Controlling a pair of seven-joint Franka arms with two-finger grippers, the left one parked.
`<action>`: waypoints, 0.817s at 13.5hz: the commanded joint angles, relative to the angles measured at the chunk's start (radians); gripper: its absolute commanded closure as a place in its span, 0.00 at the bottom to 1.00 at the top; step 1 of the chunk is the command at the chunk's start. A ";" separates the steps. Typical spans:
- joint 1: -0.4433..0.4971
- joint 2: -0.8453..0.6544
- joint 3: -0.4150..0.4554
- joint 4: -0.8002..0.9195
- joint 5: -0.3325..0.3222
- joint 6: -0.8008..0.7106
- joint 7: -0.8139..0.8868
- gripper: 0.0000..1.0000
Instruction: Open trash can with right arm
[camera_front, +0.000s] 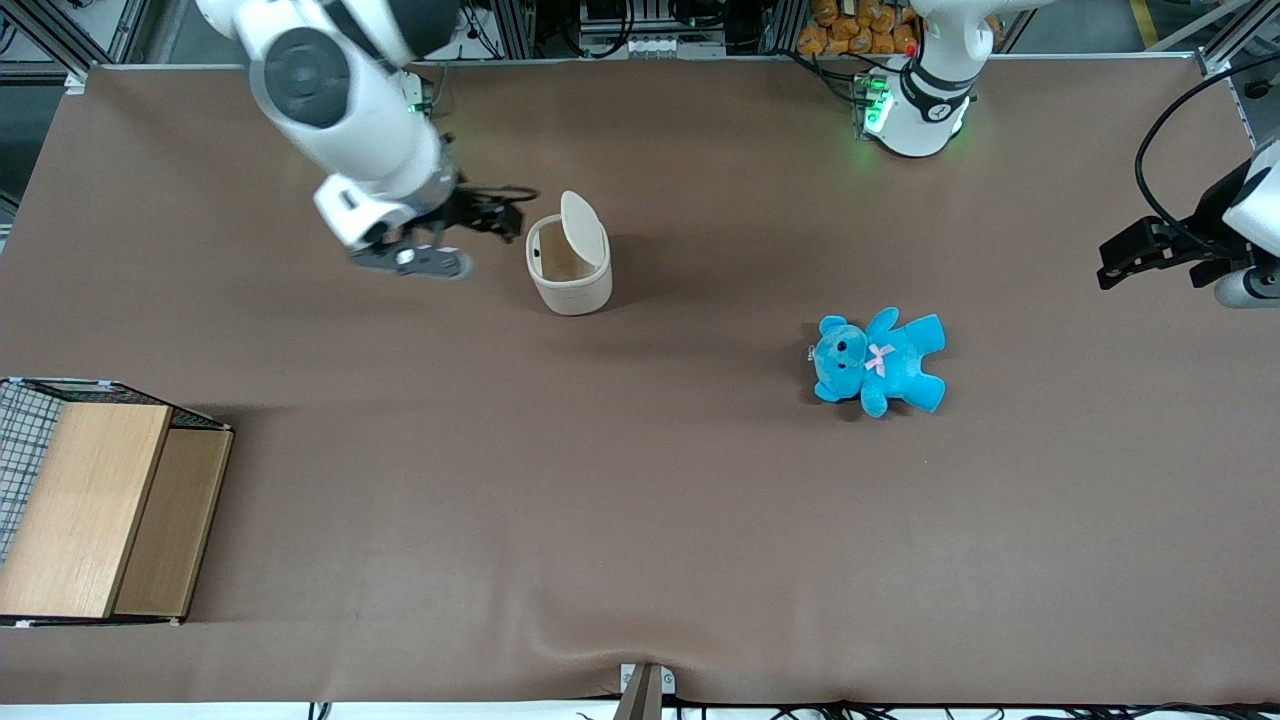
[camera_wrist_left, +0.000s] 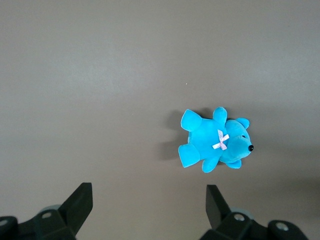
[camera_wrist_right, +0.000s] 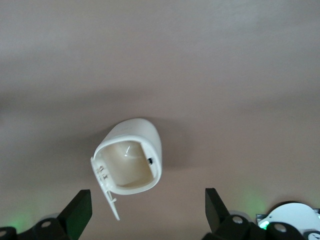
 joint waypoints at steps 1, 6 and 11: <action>-0.083 0.013 0.025 0.052 0.014 -0.053 -0.039 0.00; -0.204 0.013 0.030 0.094 0.012 -0.084 -0.083 0.00; -0.365 0.011 0.121 0.120 0.008 -0.085 -0.178 0.00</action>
